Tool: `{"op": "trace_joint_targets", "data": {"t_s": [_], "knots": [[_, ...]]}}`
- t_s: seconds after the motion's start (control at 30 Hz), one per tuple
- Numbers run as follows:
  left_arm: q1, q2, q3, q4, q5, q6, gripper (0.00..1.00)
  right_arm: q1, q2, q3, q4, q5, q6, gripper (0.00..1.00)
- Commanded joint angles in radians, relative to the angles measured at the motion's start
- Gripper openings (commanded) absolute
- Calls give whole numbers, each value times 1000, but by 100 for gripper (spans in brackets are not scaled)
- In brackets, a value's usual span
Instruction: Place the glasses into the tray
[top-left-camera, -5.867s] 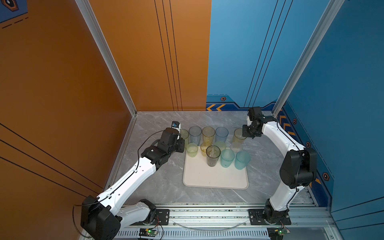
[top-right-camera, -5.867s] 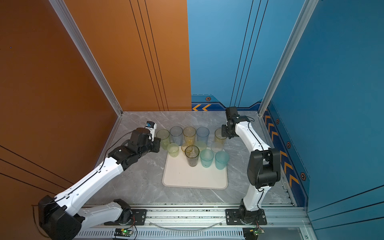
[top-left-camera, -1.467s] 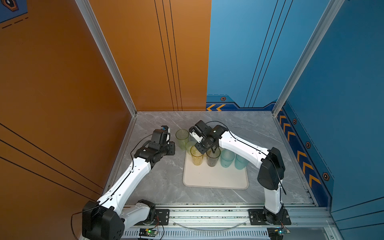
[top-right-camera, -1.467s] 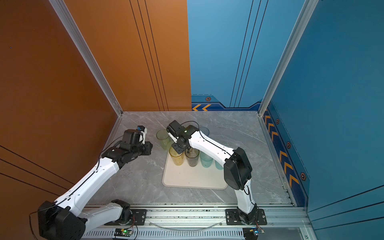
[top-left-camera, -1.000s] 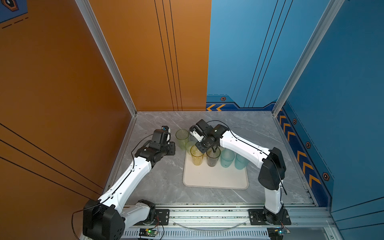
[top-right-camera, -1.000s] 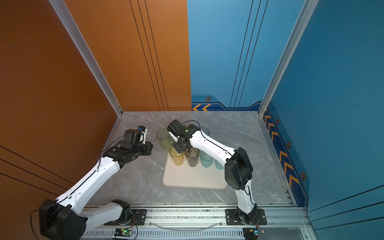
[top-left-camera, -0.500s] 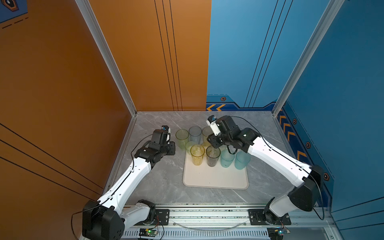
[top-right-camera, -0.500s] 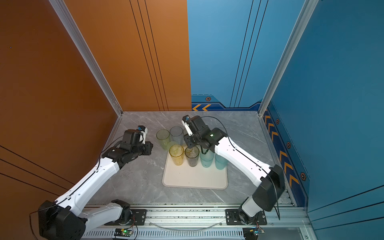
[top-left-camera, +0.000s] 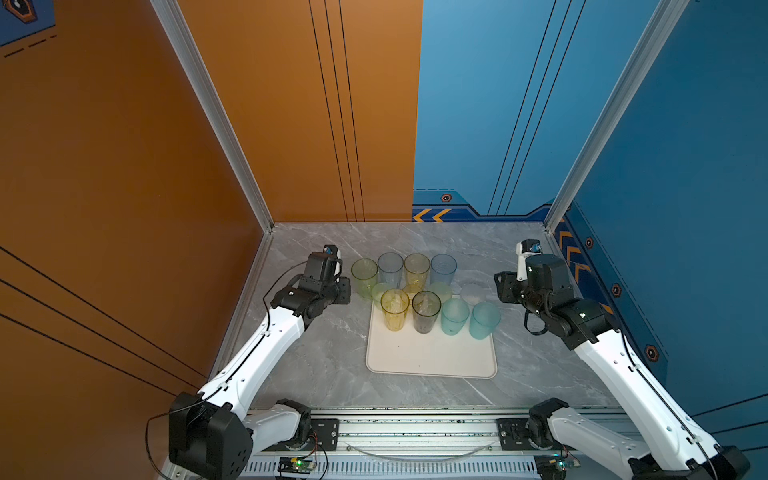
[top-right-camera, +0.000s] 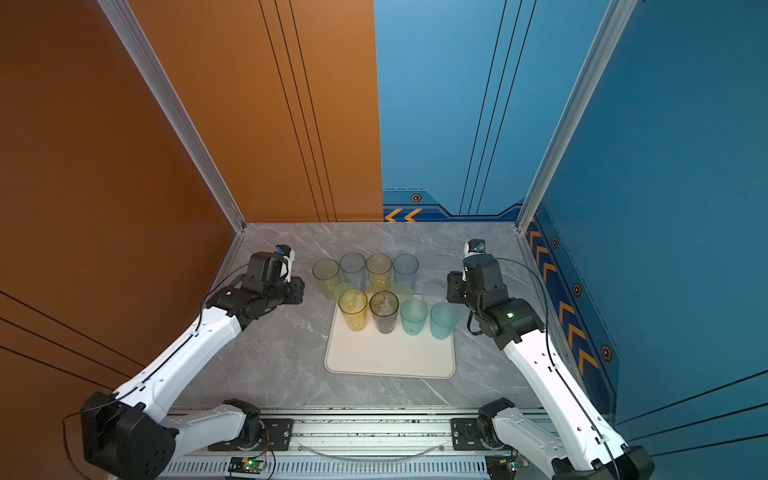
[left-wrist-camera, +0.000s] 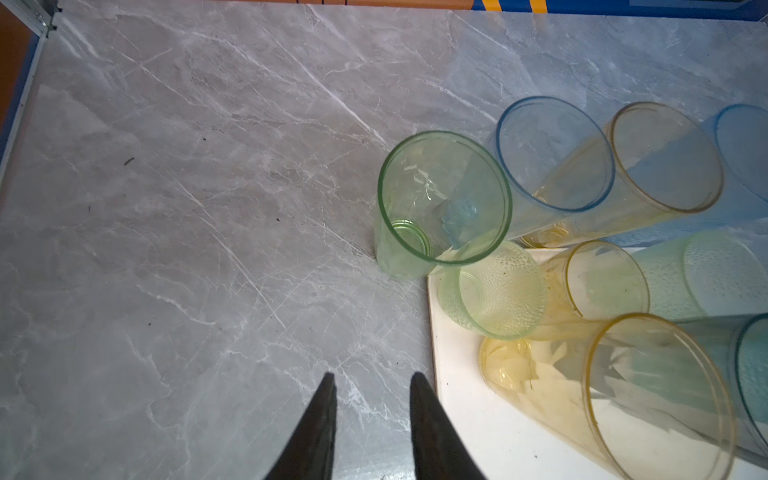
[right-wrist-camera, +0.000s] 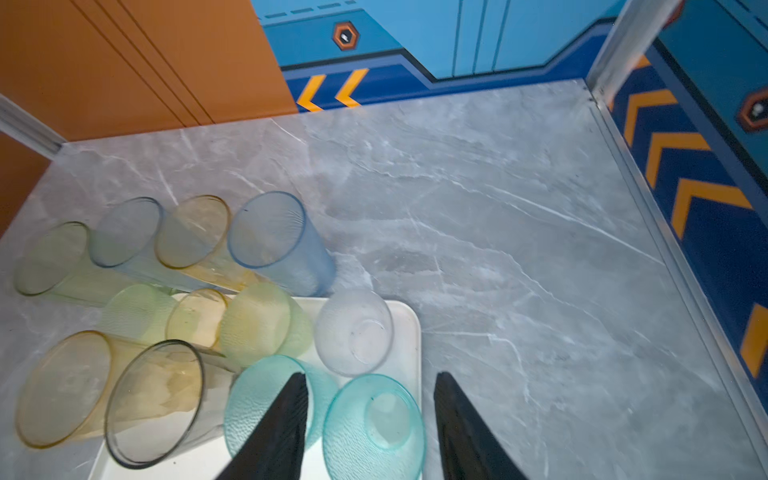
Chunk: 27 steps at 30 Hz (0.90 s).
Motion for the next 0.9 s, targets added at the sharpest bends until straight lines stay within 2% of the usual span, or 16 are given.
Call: {"op": "trace_joint_targets", "data": {"t_s": [0.0, 0.1, 0.27, 0.57, 0.87], "knots": [[6, 48, 76, -25, -29, 26, 32, -29, -13, -28, -78, 8, 25, 49], [20, 126, 142, -50, -5, 42, 32, -39, 1, -37, -84, -20, 20, 49], [62, 239, 226, -65, 112, 42, 31, -41, 22, -45, -77, -49, 17, 49], [70, 350, 310, -110, 123, 73, 30, -45, 30, -54, -66, -69, 6, 49], [73, 401, 336, -113, 126, 90, 29, -45, 39, -56, -54, -88, 9, 49]]}}
